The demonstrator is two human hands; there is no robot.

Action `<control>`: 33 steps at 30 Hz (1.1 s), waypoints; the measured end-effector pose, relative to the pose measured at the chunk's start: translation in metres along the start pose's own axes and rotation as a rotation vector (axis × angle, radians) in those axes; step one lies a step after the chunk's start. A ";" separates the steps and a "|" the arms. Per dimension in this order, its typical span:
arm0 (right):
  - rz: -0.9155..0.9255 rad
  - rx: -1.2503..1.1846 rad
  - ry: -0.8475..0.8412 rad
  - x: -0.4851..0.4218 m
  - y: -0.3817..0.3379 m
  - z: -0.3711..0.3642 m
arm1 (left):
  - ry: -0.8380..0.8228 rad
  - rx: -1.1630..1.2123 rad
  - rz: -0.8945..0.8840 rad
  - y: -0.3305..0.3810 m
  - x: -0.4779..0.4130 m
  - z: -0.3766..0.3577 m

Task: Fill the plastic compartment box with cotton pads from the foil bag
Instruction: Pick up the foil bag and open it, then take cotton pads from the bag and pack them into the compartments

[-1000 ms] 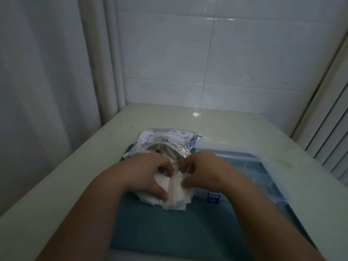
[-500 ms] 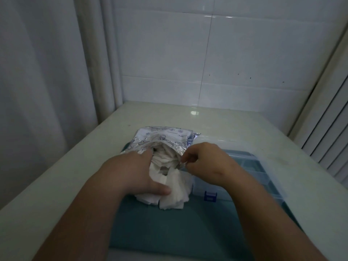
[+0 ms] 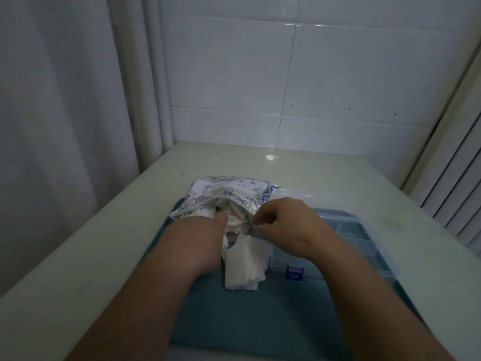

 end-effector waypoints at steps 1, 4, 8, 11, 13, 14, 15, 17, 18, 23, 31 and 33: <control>0.000 -0.007 0.000 0.000 0.000 0.000 | 0.000 0.017 -0.006 -0.002 -0.001 0.001; -0.002 -0.025 0.008 0.001 0.001 0.001 | 0.013 0.108 -0.020 -0.010 -0.005 0.008; 0.008 -0.060 0.070 -0.001 0.005 0.005 | 0.042 0.273 0.008 -0.022 -0.008 0.022; 0.025 -0.084 0.124 -0.002 0.006 0.008 | -0.048 0.511 0.043 -0.033 -0.015 0.027; 0.028 -0.102 0.163 -0.003 0.007 0.010 | -0.049 0.672 0.045 -0.038 -0.020 0.029; 0.024 -0.115 0.182 -0.003 0.008 0.011 | -0.026 0.752 0.045 -0.040 -0.021 0.032; 0.020 -0.131 0.197 -0.003 0.010 0.012 | 0.001 0.834 0.052 -0.041 -0.022 0.034; 0.010 -0.208 0.225 -0.003 0.011 0.013 | 0.035 1.007 0.089 -0.043 -0.024 0.035; 0.006 -0.286 0.247 -0.002 0.011 0.013 | 0.039 1.100 0.113 -0.043 -0.025 0.035; -0.016 -0.590 0.338 0.000 0.009 0.014 | -0.116 1.489 0.199 -0.028 -0.027 0.027; -0.087 -0.773 0.392 -0.001 0.021 0.016 | -0.513 1.877 0.085 0.016 -0.030 0.039; -0.114 -0.799 0.438 0.000 0.025 0.019 | -0.597 1.952 0.076 0.023 -0.032 0.043</control>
Point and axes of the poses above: each hand's wrist, its own x-axis away from the middle knuckle, its own z-axis out of the back of the hand, y = z × x, the point moved 6 cm from there along -x, towards the middle knuckle, and after that the axes turned 15 degrees about z, right-handed, at the moved point
